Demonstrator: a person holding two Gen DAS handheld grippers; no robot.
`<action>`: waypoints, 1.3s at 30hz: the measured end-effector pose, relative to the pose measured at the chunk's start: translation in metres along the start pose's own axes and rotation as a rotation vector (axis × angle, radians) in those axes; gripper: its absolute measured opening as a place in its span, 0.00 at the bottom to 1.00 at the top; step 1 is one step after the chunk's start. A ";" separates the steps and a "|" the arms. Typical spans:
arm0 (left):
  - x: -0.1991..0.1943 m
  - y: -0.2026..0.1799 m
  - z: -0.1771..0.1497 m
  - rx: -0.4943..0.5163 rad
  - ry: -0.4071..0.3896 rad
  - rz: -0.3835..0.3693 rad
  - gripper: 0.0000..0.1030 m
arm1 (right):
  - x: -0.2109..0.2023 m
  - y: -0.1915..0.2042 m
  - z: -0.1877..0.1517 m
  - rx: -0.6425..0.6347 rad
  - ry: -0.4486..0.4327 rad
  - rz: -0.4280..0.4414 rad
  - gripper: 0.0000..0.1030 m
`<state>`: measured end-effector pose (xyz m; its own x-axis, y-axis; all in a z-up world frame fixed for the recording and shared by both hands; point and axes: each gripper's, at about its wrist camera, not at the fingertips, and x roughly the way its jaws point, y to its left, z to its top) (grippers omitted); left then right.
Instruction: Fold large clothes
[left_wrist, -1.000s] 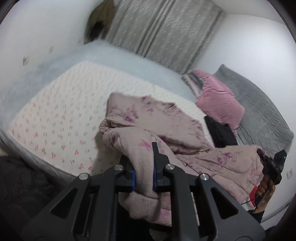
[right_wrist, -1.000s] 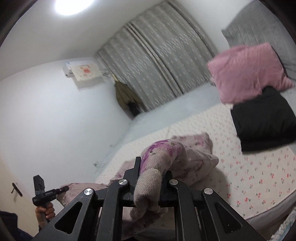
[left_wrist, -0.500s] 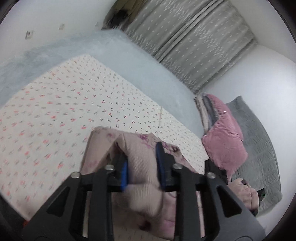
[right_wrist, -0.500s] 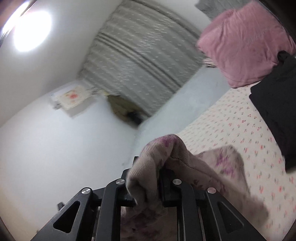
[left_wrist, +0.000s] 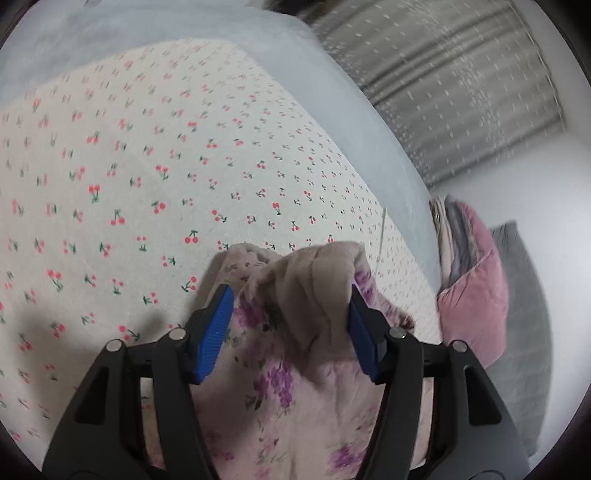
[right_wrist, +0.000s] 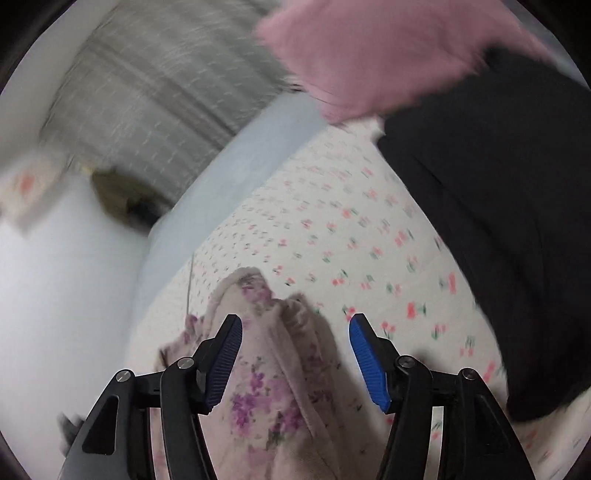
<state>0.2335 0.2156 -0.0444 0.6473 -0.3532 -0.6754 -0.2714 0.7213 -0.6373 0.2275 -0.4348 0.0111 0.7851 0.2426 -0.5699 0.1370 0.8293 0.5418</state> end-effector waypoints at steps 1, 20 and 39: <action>-0.003 -0.006 0.000 0.045 -0.011 0.008 0.63 | -0.001 0.012 -0.001 -0.071 -0.003 0.013 0.60; 0.064 -0.017 -0.004 0.283 0.075 0.163 0.14 | 0.081 0.073 -0.028 -0.474 0.105 -0.125 0.15; 0.122 -0.019 0.025 0.270 -0.043 0.387 0.11 | 0.126 0.074 0.007 -0.356 -0.017 -0.343 0.13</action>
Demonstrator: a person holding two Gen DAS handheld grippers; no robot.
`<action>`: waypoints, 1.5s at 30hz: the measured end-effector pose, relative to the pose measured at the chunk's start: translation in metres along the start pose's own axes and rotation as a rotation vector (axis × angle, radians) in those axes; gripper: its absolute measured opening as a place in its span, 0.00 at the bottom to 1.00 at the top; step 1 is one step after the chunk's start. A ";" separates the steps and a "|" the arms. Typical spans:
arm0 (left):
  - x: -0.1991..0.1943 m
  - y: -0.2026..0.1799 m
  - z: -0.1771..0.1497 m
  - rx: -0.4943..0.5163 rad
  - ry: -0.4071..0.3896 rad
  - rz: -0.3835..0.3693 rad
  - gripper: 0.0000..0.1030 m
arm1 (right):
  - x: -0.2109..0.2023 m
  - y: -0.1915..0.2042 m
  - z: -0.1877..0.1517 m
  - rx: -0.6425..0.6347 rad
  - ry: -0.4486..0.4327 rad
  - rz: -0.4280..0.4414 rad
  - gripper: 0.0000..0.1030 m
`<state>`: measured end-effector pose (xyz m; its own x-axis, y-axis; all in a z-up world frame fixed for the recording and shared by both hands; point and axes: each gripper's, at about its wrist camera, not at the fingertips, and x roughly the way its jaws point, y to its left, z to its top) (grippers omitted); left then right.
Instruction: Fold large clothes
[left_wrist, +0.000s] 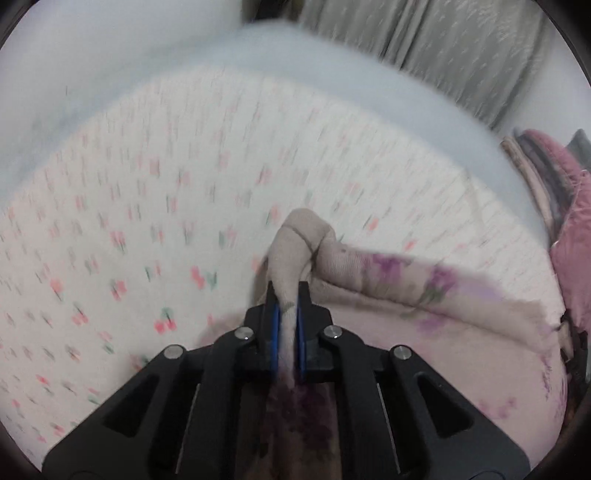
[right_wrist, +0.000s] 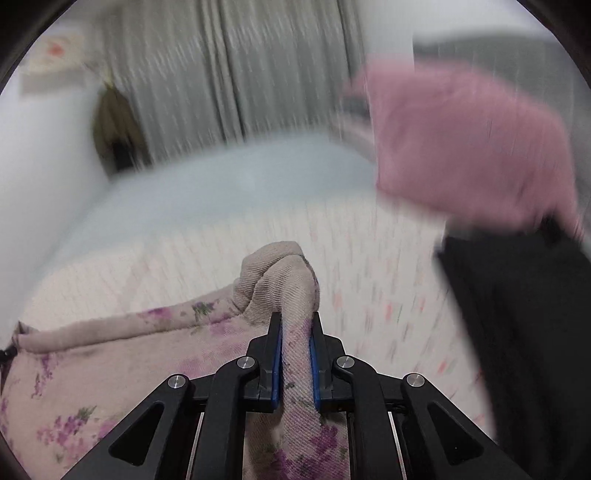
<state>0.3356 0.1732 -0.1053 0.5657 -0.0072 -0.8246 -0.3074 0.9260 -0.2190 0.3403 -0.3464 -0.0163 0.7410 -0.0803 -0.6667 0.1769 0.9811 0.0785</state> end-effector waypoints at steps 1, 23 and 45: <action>-0.008 0.003 0.000 -0.011 -0.026 -0.020 0.13 | 0.031 -0.005 -0.013 0.027 0.111 -0.008 0.15; -0.079 0.007 -0.035 -0.005 0.017 -0.231 0.52 | -0.033 0.239 -0.019 -1.044 0.235 0.396 0.77; -0.102 -0.009 -0.036 0.032 -0.080 -0.083 0.52 | -0.088 0.300 -0.036 -1.182 -0.037 0.045 0.06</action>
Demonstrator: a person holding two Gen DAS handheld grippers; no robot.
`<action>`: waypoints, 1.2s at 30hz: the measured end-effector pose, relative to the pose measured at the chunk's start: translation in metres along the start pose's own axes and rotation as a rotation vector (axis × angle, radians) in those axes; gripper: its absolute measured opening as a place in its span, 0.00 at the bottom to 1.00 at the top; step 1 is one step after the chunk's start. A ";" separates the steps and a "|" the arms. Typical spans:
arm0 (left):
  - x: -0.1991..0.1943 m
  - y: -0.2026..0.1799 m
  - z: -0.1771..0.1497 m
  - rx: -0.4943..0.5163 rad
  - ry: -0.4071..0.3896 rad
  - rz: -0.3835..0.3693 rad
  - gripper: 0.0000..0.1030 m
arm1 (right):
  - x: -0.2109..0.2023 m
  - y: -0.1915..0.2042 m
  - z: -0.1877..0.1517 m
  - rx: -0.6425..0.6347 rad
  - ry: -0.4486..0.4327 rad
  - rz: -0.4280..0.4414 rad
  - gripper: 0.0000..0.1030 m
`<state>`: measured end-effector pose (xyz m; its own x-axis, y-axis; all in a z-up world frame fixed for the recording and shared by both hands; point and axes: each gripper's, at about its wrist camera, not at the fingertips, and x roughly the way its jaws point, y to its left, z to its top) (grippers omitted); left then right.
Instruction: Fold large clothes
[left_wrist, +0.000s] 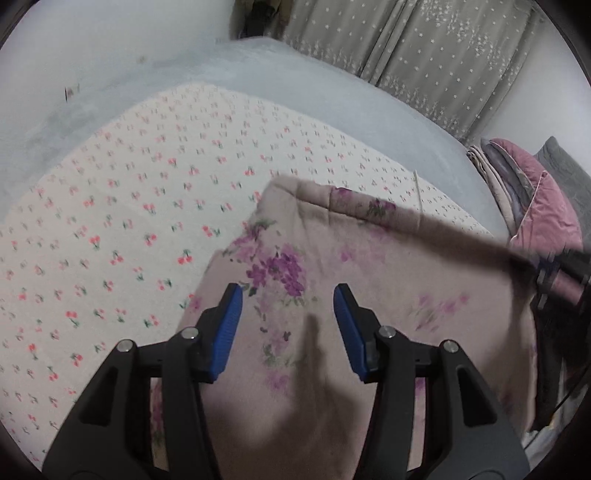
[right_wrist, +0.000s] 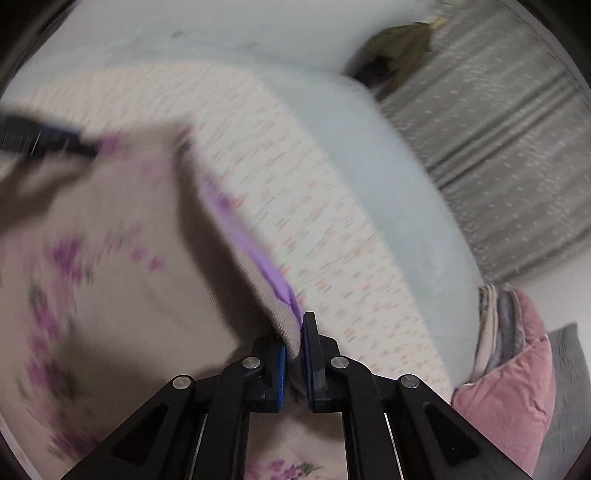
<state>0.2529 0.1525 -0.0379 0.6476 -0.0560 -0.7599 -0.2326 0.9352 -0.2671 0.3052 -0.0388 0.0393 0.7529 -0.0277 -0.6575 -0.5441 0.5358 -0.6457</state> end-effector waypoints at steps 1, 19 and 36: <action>0.001 -0.004 0.000 0.020 -0.007 0.012 0.52 | -0.001 -0.012 0.013 0.030 -0.002 -0.030 0.06; 0.024 -0.041 -0.014 0.198 0.055 -0.001 0.52 | 0.158 0.023 -0.009 0.176 0.120 -0.053 0.06; 0.026 -0.050 -0.029 0.204 0.095 0.061 0.52 | -0.020 -0.022 -0.198 0.842 0.071 0.203 0.66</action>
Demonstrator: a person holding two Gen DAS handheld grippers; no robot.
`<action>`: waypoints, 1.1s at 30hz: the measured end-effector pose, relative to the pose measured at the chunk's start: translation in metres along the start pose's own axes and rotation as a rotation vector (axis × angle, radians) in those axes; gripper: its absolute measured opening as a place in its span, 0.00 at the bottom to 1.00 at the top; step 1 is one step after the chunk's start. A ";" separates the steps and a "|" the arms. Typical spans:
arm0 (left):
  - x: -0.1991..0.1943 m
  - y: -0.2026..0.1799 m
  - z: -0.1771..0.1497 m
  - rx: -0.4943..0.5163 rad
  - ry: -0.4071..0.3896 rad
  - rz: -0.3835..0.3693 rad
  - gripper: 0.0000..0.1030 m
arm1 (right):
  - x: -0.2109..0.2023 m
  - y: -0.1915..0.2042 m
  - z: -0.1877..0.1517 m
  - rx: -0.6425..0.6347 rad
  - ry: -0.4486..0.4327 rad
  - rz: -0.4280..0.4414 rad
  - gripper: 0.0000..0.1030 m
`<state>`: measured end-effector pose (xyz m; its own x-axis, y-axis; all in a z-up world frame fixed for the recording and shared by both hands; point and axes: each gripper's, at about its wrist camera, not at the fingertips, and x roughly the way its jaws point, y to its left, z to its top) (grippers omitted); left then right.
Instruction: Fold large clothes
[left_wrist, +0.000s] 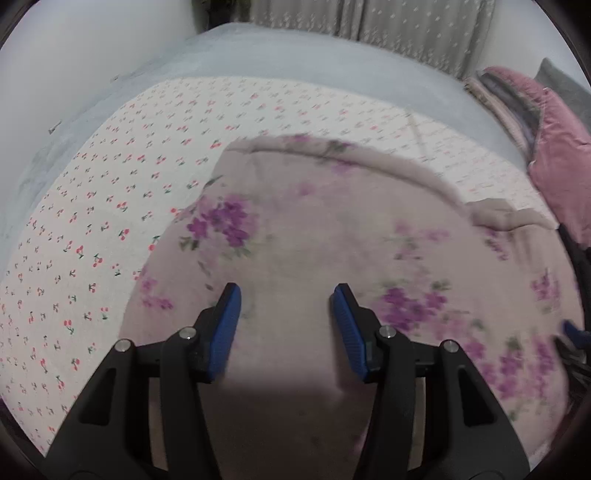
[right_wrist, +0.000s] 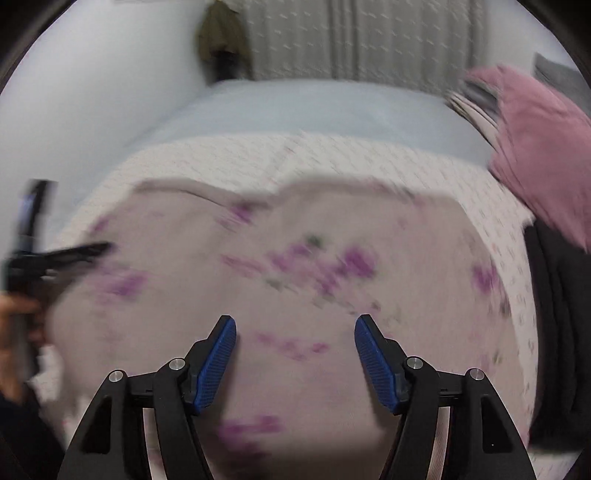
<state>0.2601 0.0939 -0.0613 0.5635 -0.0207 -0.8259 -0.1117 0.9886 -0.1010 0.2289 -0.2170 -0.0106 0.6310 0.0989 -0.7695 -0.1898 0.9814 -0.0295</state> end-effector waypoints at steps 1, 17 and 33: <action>-0.006 -0.009 -0.004 0.013 -0.004 -0.033 0.52 | 0.015 -0.006 -0.004 0.026 0.007 -0.021 0.66; -0.013 -0.029 0.003 0.052 -0.017 -0.147 0.55 | 0.004 -0.011 0.006 0.039 -0.057 0.006 0.66; 0.071 0.011 0.040 -0.026 0.021 0.044 0.63 | 0.100 -0.073 0.057 0.203 0.027 -0.176 0.59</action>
<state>0.3319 0.1093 -0.0991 0.5403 0.0190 -0.8413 -0.1576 0.9843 -0.0790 0.3486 -0.2694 -0.0490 0.6201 -0.0777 -0.7806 0.0777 0.9963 -0.0374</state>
